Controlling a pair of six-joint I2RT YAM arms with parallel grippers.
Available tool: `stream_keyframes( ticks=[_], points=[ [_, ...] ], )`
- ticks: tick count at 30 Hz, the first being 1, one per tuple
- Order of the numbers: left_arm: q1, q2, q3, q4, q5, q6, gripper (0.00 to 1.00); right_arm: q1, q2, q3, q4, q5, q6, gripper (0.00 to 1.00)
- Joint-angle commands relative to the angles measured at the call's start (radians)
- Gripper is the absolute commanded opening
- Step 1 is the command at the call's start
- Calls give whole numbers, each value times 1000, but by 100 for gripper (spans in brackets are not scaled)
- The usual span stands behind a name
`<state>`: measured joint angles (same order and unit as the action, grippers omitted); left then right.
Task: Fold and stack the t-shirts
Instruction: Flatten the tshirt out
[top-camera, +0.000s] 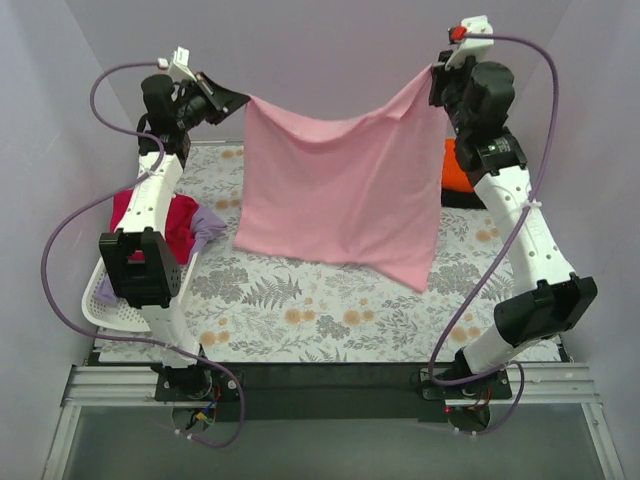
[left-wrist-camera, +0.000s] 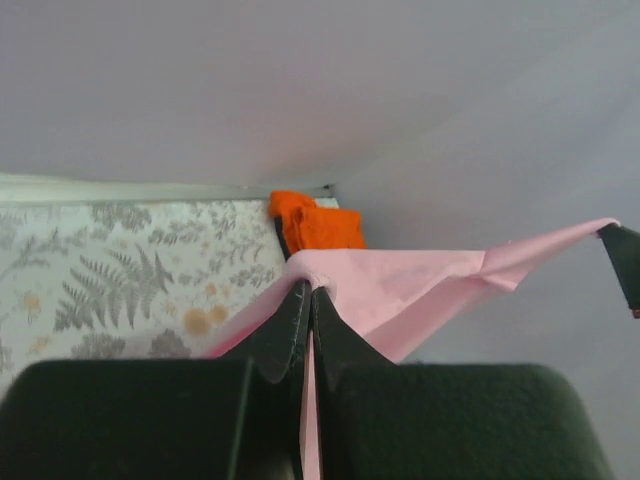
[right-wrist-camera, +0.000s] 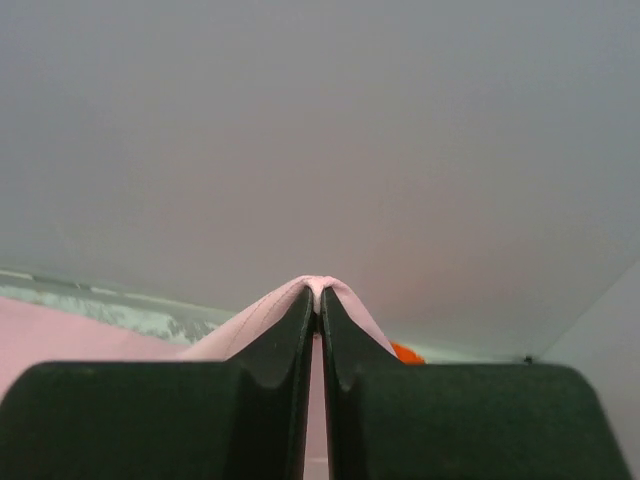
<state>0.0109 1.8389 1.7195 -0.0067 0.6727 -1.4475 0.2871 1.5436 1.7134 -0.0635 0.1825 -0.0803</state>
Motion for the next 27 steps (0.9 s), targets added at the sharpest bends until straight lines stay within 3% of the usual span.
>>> stream_keyframes(
  ticks=[1, 5, 8, 12, 15, 21, 27],
  points=[
    [3, 13, 233, -79, 42, 39, 0, 0, -13, 260, 39, -92, 7, 1],
    [3, -15, 322, -102, 48, 58, 0, 0, -84, 267, 10, -97, -4, 1],
    [3, -82, 284, -108, 50, 82, 0, 0, -199, 124, 13, -100, -4, 1],
    [3, -246, 4, -47, 1, 96, 0, 1, -367, -150, 16, -69, 7, 1],
    [3, -398, -359, 49, -47, 90, 0, 1, -486, -403, 21, -51, 36, 1],
    [3, -601, -757, 68, -165, 104, 0, 3, -661, -827, -4, -101, 135, 1],
    [-32, -713, -1064, 63, -217, 104, 0, 12, -746, -940, -189, -78, 212, 1]
  ],
)
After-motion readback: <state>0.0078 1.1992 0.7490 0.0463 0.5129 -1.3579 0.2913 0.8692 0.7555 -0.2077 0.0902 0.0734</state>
